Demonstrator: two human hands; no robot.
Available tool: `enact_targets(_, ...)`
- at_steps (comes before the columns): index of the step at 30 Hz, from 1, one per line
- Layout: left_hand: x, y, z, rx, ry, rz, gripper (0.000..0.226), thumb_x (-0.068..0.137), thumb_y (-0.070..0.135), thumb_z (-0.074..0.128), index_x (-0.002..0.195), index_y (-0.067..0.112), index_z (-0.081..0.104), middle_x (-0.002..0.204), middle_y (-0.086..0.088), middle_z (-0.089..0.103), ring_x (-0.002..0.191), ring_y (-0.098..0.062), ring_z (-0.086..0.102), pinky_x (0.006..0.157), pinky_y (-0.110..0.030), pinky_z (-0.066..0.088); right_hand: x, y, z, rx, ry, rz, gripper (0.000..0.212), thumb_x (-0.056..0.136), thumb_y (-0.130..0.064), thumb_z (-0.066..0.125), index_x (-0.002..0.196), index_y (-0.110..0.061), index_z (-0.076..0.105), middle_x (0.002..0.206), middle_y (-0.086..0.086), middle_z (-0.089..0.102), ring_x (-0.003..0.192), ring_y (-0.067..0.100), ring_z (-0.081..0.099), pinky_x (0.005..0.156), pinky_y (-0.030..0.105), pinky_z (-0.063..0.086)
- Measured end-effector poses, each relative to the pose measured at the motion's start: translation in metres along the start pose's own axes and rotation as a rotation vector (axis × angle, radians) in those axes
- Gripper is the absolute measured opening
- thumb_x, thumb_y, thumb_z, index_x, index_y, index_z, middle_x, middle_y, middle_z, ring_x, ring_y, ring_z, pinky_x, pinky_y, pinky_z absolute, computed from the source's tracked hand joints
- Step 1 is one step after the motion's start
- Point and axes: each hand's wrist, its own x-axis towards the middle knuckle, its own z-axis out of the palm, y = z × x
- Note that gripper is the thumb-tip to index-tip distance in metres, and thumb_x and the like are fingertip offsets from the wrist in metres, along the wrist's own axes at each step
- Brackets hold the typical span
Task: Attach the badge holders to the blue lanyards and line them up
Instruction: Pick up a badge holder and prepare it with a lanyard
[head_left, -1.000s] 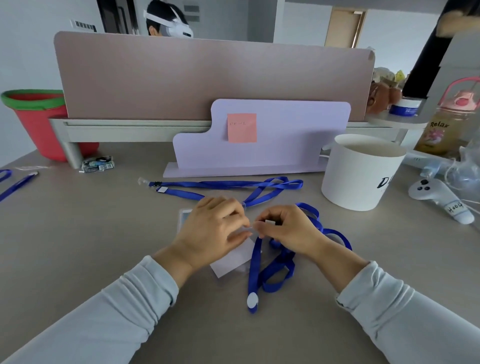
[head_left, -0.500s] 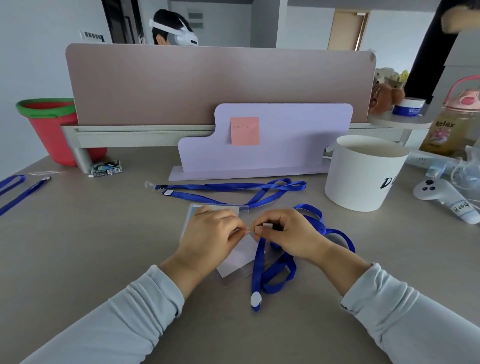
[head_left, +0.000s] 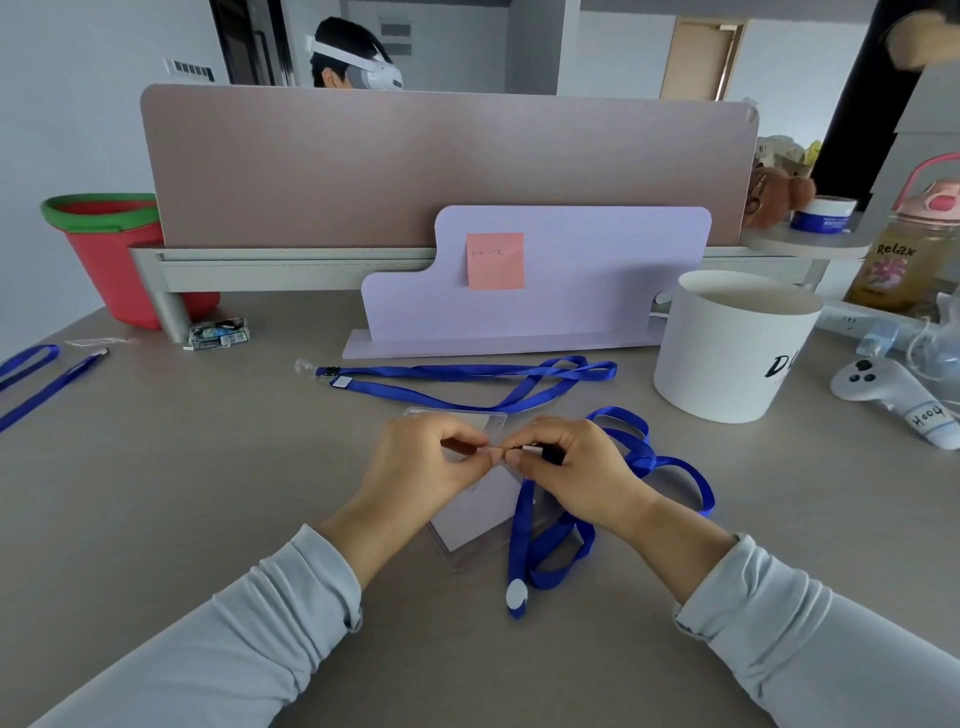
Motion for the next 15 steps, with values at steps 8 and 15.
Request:
enact_targets(8, -0.002, -0.002, 0.009, 0.192, 0.021, 0.098, 0.014, 0.078, 0.026, 0.066, 0.080, 0.014, 0.073, 0.079, 0.004, 0.070, 0.072, -0.010, 0.063, 0.073, -0.036, 0.053, -0.001, 0.002, 0.005, 0.004, -0.006, 0.001, 0.018, 0.088, -0.013, 0.059, 0.097, -0.022, 0.071, 0.083, -0.025, 0.062, 0.085, -0.006, 0.060, 0.078, 0.004, 0.044)
enact_targets(15, -0.001, -0.001, 0.010, 0.257, 0.037, 0.118, 0.021, 0.076, 0.030, 0.054, 0.074, 0.015, 0.070, 0.069, 0.004, 0.067, 0.063, -0.012, 0.062, 0.070, -0.040, 0.051, -0.001, 0.001, 0.009, 0.011, 0.036, -0.001, 0.018, 0.088, -0.013, 0.059, 0.098, -0.021, 0.071, 0.085, -0.024, 0.063, 0.086, -0.007, 0.060, 0.078, 0.004, 0.044)
